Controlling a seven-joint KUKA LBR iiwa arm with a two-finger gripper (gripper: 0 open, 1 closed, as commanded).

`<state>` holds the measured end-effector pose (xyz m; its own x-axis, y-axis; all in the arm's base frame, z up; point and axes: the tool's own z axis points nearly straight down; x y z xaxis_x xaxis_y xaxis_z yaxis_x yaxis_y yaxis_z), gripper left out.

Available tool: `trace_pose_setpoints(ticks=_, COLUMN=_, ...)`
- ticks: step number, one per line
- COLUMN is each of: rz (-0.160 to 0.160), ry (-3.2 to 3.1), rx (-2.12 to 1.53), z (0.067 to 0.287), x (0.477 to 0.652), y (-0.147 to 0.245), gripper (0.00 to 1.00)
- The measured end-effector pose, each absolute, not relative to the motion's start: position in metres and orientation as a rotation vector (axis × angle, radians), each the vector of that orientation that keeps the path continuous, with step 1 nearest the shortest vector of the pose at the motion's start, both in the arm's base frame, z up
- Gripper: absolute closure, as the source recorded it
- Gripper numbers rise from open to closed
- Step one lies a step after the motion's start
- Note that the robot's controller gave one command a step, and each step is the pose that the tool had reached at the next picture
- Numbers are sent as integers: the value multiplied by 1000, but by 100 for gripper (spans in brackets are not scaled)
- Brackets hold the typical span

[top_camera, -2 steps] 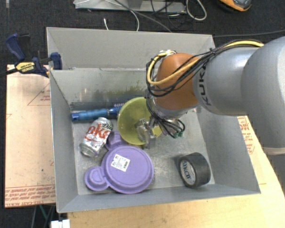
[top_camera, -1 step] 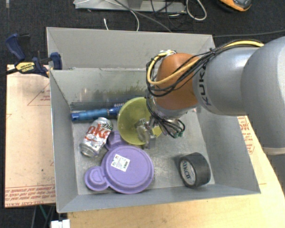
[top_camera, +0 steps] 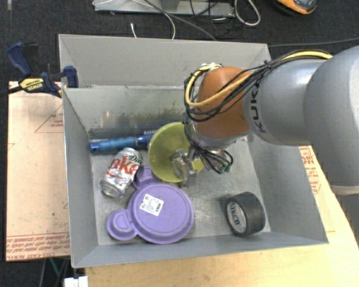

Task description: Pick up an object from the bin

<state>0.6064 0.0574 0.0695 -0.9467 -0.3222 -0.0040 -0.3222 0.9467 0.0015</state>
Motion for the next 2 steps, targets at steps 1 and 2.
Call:
trace_pose_setpoints(ticks=1, rz=4, ry=3096, rx=-512, z=70, x=606, y=57, gripper=100)
trace_pose_setpoints(ticks=2, rz=5, ry=3077, rx=-597, z=269, x=622, y=72, gripper=100)
